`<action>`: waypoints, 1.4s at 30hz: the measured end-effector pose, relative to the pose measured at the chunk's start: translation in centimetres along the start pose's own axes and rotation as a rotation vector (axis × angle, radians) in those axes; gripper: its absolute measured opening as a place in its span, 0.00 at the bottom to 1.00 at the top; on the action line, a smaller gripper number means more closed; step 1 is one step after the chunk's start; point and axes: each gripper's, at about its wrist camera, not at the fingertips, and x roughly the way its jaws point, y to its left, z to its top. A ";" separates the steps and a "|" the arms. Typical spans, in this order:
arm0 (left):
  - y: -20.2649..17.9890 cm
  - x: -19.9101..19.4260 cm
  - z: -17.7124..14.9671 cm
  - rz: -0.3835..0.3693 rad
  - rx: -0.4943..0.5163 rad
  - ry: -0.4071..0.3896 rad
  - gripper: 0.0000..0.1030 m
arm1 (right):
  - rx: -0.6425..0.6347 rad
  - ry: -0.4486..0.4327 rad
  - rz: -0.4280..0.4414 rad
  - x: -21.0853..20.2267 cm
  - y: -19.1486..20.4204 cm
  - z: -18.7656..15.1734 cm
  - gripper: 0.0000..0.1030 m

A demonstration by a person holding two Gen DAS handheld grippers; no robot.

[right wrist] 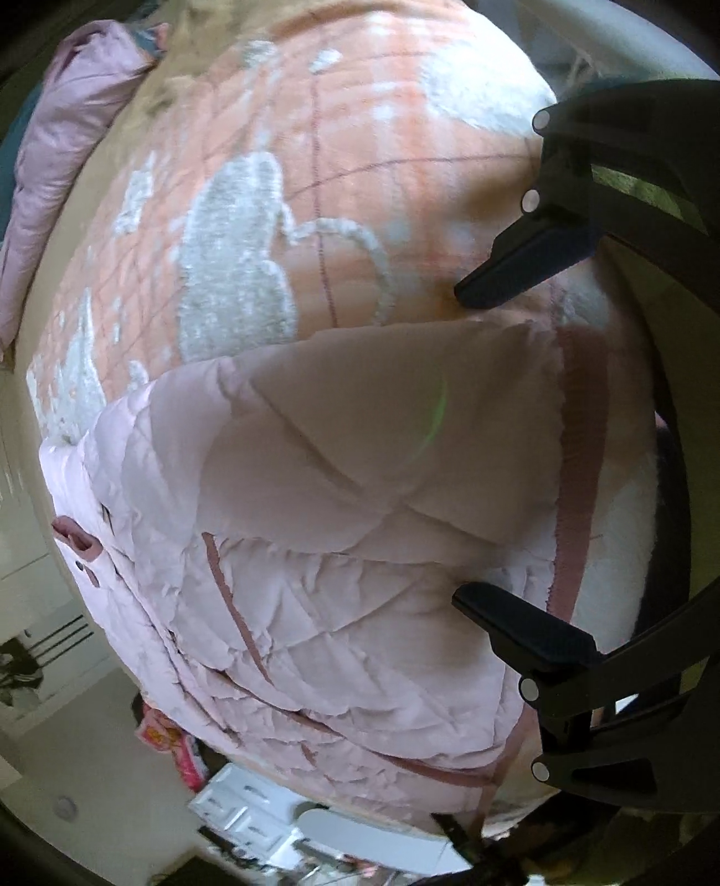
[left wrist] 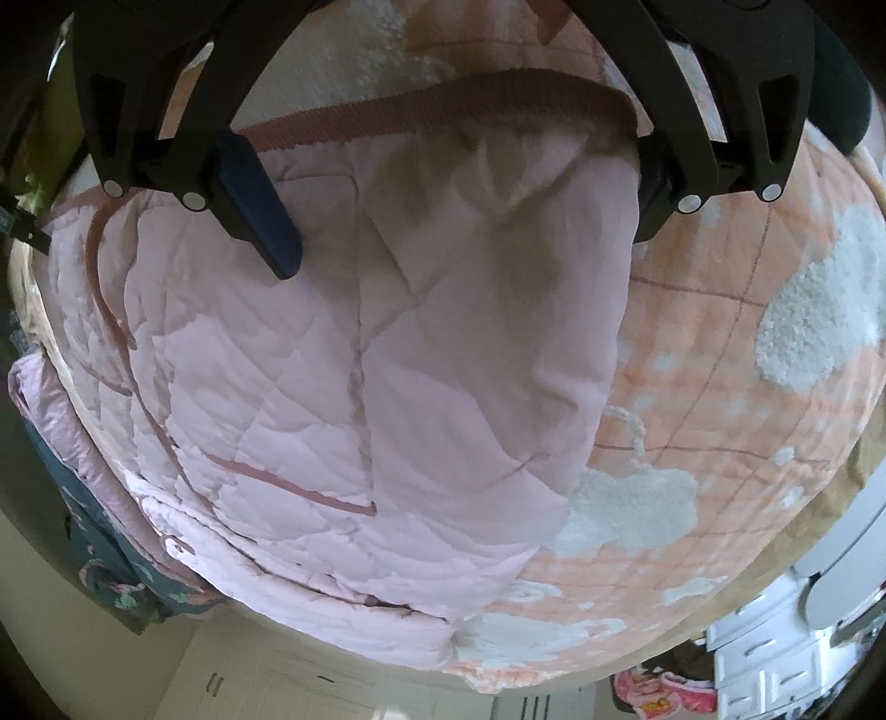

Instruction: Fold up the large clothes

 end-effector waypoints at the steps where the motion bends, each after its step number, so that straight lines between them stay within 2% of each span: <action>1: 0.0 0.0 0.0 -0.008 -0.003 0.000 0.92 | 0.003 0.001 0.007 0.0 0.0 -0.1 0.96; 3: 0.2 0.1 0.0 -0.019 -0.013 0.002 0.92 | 0.002 0.009 0.020 0.1 0.0 -0.1 0.96; 4: 0.2 0.1 0.0 -0.022 -0.015 0.003 0.92 | -0.003 0.011 0.029 0.0 0.2 -0.1 0.92; 5: 0.2 0.1 0.0 -0.027 -0.016 0.003 0.92 | -0.009 0.011 0.055 -0.2 0.4 -0.1 0.77; 6: 0.2 0.0 0.1 -0.031 -0.018 0.003 0.92 | -0.016 0.010 0.065 -0.3 0.6 0.0 0.74; 8: 0.1 0.0 0.2 -0.042 -0.023 0.006 0.92 | -0.035 -0.003 0.076 -0.8 1.1 0.0 0.57; 10: 0.1 0.0 0.3 -0.048 -0.022 0.007 0.92 | -0.022 -0.018 0.130 -1.1 1.1 0.0 0.36; 12: 0.0 -0.1 0.3 -0.063 -0.012 0.008 0.89 | -0.023 -0.042 0.141 -1.6 1.2 0.1 0.28; 13: 0.0 -0.3 0.3 -0.069 -0.003 0.007 0.84 | -0.033 -0.061 0.146 -1.9 1.4 0.1 0.26; 14: 0.0 -0.4 0.3 -0.071 -0.001 0.005 0.80 | -0.039 -0.080 0.150 -2.3 1.6 0.1 0.25; 16: 0.1 -0.5 0.3 -0.073 -0.004 0.005 0.68 | -0.044 -0.111 0.167 -3.0 1.8 0.2 0.22; 19: 0.4 -0.9 0.5 -0.098 -0.033 0.007 0.37 | -0.041 -0.164 0.210 -4.3 1.8 0.8 0.20; 20: 0.5 -1.0 0.7 -0.106 -0.044 0.006 0.33 | -0.042 -0.176 0.219 -4.6 1.9 1.0 0.20; 21: 0.5 -1.1 0.8 -0.106 -0.045 0.004 0.24 | -0.046 -0.193 0.227 -5.0 2.1 1.3 0.20; 24: 0.2 -1.8 1.2 -0.122 -0.038 -0.018 0.15 | -0.070 -0.219 0.230 -5.7 2.8 2.5 0.19; 28: -0.8 -3.2 2.7 -0.154 -0.016 -0.065 0.10 | -0.111 -0.254 0.243 -6.6 3.8 4.0 0.19; 32: -2.2 -4.8 5.1 -0.180 0.011 -0.129 0.08 | -0.130 -0.279 0.224 -7.2 4.5 5.7 0.18; 42: -4.6 -6.9 10.5 -0.215 0.028 -0.232 0.08 | -0.145 -0.361 0.264 -9.3 5.9 10.1 0.17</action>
